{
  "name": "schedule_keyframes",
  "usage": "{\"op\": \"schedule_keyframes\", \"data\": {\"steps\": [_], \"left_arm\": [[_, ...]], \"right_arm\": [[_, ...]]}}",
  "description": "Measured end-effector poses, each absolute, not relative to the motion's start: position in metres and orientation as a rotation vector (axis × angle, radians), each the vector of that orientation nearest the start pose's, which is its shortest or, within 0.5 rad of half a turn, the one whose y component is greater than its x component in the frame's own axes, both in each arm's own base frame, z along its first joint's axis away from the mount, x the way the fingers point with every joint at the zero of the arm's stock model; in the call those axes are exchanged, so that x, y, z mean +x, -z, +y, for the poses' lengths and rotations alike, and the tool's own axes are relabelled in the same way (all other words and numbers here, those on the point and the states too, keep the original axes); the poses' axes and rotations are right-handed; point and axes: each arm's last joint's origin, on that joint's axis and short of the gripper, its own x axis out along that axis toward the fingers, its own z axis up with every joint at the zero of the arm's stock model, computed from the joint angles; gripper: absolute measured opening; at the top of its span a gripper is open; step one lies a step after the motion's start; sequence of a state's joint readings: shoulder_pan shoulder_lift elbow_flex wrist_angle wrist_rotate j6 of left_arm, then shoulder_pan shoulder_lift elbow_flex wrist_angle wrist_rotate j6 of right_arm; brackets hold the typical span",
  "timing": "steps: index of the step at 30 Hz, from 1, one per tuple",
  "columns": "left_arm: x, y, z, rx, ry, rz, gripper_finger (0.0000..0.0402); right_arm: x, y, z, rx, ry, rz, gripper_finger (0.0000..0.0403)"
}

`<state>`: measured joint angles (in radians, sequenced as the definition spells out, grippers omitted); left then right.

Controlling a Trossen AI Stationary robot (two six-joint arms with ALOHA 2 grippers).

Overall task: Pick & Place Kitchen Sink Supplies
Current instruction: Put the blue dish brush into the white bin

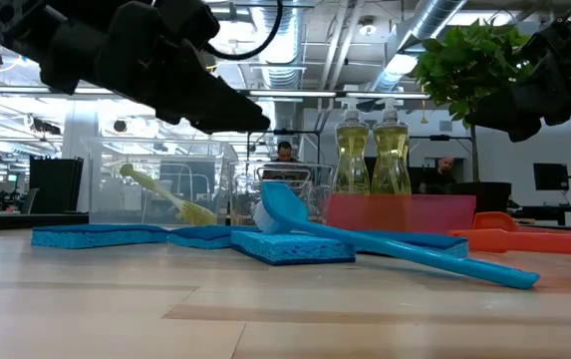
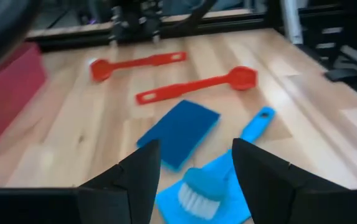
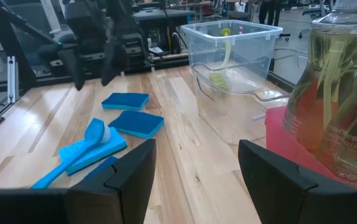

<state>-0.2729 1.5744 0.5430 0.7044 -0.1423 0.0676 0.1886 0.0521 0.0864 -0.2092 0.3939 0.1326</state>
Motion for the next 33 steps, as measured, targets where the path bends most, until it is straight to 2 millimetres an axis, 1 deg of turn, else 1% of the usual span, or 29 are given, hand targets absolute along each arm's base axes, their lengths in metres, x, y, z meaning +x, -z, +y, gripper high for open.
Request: {"op": "schedule_keyframes", "data": {"steps": [5, 8, 12, 15, 18, 26, 29, 33], "left_arm": [[0.281, -0.157, -0.077, 0.178, 0.234, 0.294, 0.02], [0.282, -0.159, -0.078, 0.206, 0.245, 0.286, 0.02], [0.288, -0.164, -0.08, 0.222, 0.248, 0.261, 0.02], [0.295, -0.163, -0.082, 0.229, 0.25, 0.262, 0.02], [0.303, -0.157, -0.084, 0.253, 0.255, 0.28, 0.02], [0.331, -0.144, -0.094, 0.293, 0.348, 0.294, 0.02], [0.339, -0.145, -0.093, 0.287, 0.39, 0.281, 0.02], [0.344, -0.146, -0.086, 0.325, 0.419, 0.282, 0.02]], "right_arm": [[0.093, -0.169, 0.006, 0.081, 0.215, 0.154, 0.0221], [0.093, -0.169, 0.006, 0.081, 0.216, 0.154, 0.0221], [0.093, -0.169, 0.006, 0.081, 0.216, 0.154, 0.0221], [0.093, -0.169, 0.006, 0.081, 0.216, 0.154, 0.0221], [0.093, -0.169, 0.006, 0.081, 0.216, 0.154, 0.0221], [0.093, -0.169, 0.006, 0.081, 0.216, 0.154, 0.0221], [0.093, -0.169, 0.006, 0.081, 0.216, 0.154, 0.0221], [0.093, -0.169, 0.006, 0.08, 0.216, 0.154, 0.0221]]}}
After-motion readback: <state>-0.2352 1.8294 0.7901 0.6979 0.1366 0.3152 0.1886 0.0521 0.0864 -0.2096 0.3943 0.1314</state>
